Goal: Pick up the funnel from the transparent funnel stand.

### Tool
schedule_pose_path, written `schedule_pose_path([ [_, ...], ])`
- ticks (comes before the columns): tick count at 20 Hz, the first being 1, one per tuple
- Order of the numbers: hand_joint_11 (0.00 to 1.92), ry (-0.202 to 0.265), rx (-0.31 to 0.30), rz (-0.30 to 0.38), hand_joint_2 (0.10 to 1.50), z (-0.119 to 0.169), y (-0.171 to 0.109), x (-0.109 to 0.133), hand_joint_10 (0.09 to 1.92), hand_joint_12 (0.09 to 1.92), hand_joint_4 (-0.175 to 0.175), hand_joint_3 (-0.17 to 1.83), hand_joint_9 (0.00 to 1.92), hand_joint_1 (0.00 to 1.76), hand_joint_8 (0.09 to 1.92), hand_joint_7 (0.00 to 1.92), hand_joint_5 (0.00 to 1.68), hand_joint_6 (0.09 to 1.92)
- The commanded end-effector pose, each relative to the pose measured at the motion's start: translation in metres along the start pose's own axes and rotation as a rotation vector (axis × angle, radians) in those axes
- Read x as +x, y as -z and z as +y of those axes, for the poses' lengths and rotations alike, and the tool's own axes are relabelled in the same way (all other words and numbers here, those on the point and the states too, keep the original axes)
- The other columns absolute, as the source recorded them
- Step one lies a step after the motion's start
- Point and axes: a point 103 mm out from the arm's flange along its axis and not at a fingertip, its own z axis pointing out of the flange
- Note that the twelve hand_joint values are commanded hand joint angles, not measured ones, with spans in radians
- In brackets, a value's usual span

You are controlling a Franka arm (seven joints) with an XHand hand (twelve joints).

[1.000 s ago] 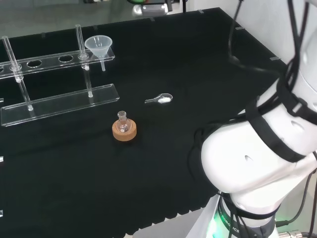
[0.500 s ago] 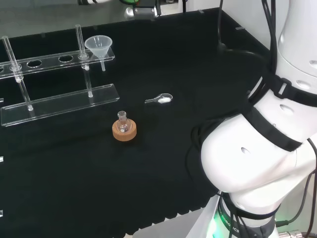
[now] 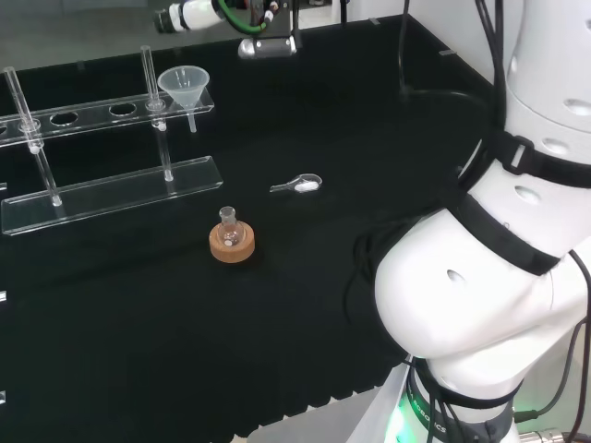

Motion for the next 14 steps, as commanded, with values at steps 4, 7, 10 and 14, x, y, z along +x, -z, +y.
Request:
schedule_pose_path([
  [4,0.02,0.024,0.075,0.018,0.64,0.034,-0.033,0.015,0.09,0.09,0.075,0.11,0.0,0.2,0.09,0.0,0.0,0.09],
  [7,0.02,0.037,0.083,0.017,0.64,0.045,-0.04,0.019,0.09,0.09,0.074,0.11,0.0,0.2,0.09,0.0,0.0,0.09],
  [10,0.0,0.053,0.084,0.01,0.66,0.053,-0.046,0.023,0.09,0.16,0.074,0.07,0.0,0.2,0.09,0.0,0.0,0.09],
  [14,0.0,0.067,0.107,0.001,0.66,0.056,-0.057,0.029,0.09,0.25,0.07,0.05,0.0,0.21,0.09,0.0,0.0,0.09],
])
